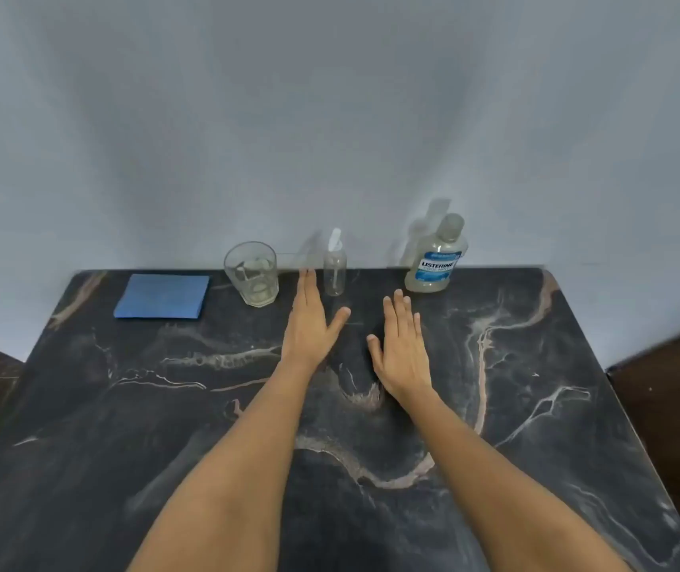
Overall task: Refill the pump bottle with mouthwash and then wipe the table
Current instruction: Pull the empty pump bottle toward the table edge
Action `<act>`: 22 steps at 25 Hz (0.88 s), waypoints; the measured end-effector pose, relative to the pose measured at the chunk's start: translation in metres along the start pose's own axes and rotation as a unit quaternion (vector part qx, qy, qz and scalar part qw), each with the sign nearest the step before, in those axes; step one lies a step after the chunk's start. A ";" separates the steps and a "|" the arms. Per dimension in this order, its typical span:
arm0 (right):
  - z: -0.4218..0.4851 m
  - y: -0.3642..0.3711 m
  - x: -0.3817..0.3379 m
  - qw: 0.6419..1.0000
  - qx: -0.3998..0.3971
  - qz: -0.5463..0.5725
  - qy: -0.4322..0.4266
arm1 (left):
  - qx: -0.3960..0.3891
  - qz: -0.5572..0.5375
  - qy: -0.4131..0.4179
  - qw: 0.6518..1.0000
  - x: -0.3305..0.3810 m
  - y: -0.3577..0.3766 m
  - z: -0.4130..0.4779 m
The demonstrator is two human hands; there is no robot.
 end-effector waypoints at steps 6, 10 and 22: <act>-0.001 0.006 0.005 0.999 0.030 0.030 0.015 | 0.094 -0.133 -0.064 0.985 -0.005 0.007 0.043; 0.002 0.007 0.012 0.998 0.054 0.037 0.022 | 0.109 -0.166 -0.062 0.978 -0.012 0.015 0.051; -0.089 -0.013 -0.003 0.977 0.085 0.195 0.010 | 0.158 -0.129 -0.016 0.979 -0.018 -0.001 -0.153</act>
Point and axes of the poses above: each hand's wrist, its own z-axis towards the middle knuckle, its own y-axis out of the palm, x = y × z, the point moved 8 cm from there along z, towards the middle knuckle, and after that the axes turned 1 degree about -x, right-handed, at the moved point
